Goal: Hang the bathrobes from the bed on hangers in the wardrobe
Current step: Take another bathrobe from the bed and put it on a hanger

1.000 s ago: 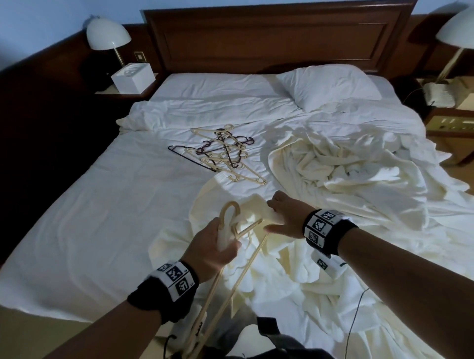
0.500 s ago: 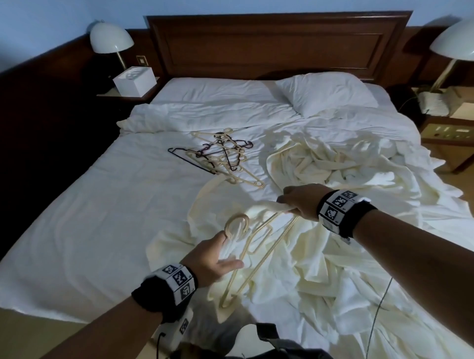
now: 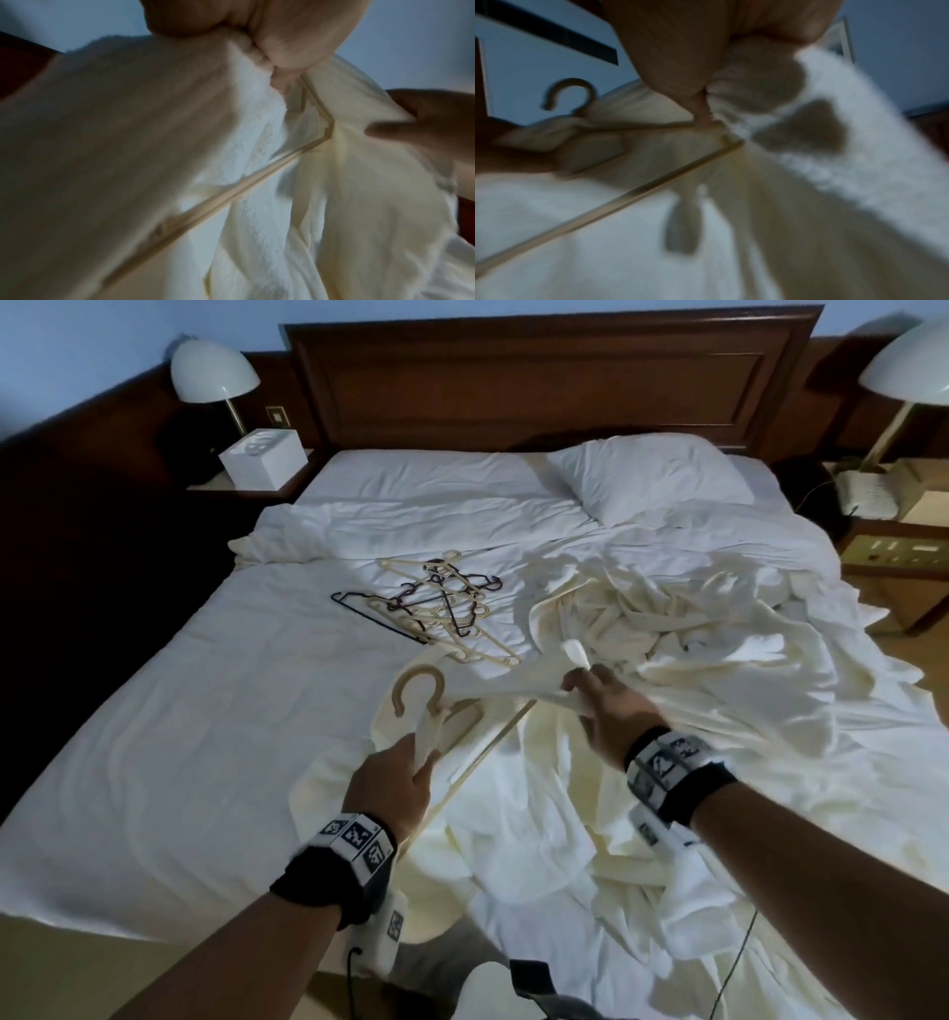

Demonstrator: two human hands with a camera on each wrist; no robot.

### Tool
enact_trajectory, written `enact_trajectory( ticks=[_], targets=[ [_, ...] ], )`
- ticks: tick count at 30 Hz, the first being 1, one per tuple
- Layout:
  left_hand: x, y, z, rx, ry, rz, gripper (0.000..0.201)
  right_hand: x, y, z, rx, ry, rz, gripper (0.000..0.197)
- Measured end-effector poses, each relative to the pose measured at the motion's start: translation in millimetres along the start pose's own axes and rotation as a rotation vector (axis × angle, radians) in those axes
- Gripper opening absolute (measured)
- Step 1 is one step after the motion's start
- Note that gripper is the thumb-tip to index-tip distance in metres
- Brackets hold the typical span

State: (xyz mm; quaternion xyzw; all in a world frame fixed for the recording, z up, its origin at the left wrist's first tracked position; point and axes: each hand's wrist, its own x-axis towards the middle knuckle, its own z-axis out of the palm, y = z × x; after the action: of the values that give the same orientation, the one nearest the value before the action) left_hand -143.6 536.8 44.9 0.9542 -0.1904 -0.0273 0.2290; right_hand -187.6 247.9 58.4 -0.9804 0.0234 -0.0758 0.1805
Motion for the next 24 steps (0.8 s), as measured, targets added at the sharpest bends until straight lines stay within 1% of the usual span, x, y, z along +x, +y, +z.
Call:
enact_trajectory(
  ticks=[1,2,3,4,5,6,7,8,9,10,11,12,13,14,16,17,18,20,22,24],
  targets=[
    [2.7,-0.4,-4.3,0.029,0.027,0.016,0.032,-10.1,-14.4,11.9,0.021,-0.076,0.036,0.045],
    [5.2,-2.2,-8.7,0.065,0.044,0.041,0.031,-21.2,-29.8,22.1,0.029,-0.208,0.055,0.052],
    [6.5,-3.3,-14.8,0.102,0.047,0.068,0.031,-31.7,-44.1,28.9,0.04,-0.368,0.05,0.057],
    [7.5,-6.4,-20.9,0.131,0.055,0.094,0.031,-38.4,-53.8,34.2,0.068,-0.485,0.01,0.061],
    [8.1,-9.8,-28.5,0.144,0.07,0.114,0.031,-40.7,-61.1,35.9,0.111,-0.558,-0.038,0.062],
    [8.9,-14.0,-36.1,0.146,0.091,0.136,0.03,-40.3,-68.5,32.6,0.162,-0.588,-0.08,0.059],
    [9.2,-17.7,-44.8,0.148,0.107,0.165,0.031,-37.9,-75.5,27.6,0.218,-0.549,-0.11,0.052],
    [9.6,-21.9,-53.8,0.156,0.125,0.215,0.031,-32.6,-82.7,21.4,0.254,-0.403,-0.13,0.046],
    [9.7,-25.9,-64.0,0.171,0.13,0.269,0.031,-23.9,-89.1,15.1,0.229,-0.188,-0.143,0.045],
    [9.6,-30.6,-75.1,0.179,0.138,0.341,0.031,-13.0,-97.9,6.1,0.147,0.025,-0.153,0.049],
    [8.8,-34.9,-87.3,0.189,0.138,0.408,0.031,-0.6,-109.0,-4.4,0.038,0.177,-0.164,0.057],
    [7.4,-40.6,-100.5,0.197,0.132,0.47,0.031,13.0,-124.2,-16.5,-0.062,0.244,-0.187,0.065],
    [4.8,-46.7,-116.5,0.209,0.141,0.513,0.029,27.1,-143.5,-28.1,-0.133,0.228,-0.226,0.069],
    [1.6,-56.6,-132.4,0.229,0.163,0.546,0.027,40.4,-165.2,-37.8,-0.183,0.163,-0.265,0.066],
    [-5.2,-84.9,-165.4,0.266,0.193,0.549,0.025,62.3,-212.5,-46.8,-0.269,0.002,-0.314,0.052],
    [-9.4,-105.4,-183.7,0.262,0.19,0.516,0.025,71.6,-238.7,-45.8,-0.296,-0.041,-0.356,0.05],
    [-15.2,-128.0,-202.5,0.237,0.19,0.478,0.025,80.3,-266.1,-43.6,-0.312,-0.054,-0.402,0.049],
    [-34.9,-177.8,-242.7,0.171,0.212,0.371,0.027,99.1,-329.7,-39.7,-0.347,-0.045,-0.49,0.044],
    [-64.7,-227.5,-288.9,0.113,0.257,0.257,0.023,115.9,-402.9,-35.8,-0.383,-0.026,-0.574,0.04],
    [-102.1,-276.4,-340.4,0.12,0.344,0.144,0.019,129.9,-482.0,-31.9,-0.398,0.008,-0.663,0.038]
  ],
)
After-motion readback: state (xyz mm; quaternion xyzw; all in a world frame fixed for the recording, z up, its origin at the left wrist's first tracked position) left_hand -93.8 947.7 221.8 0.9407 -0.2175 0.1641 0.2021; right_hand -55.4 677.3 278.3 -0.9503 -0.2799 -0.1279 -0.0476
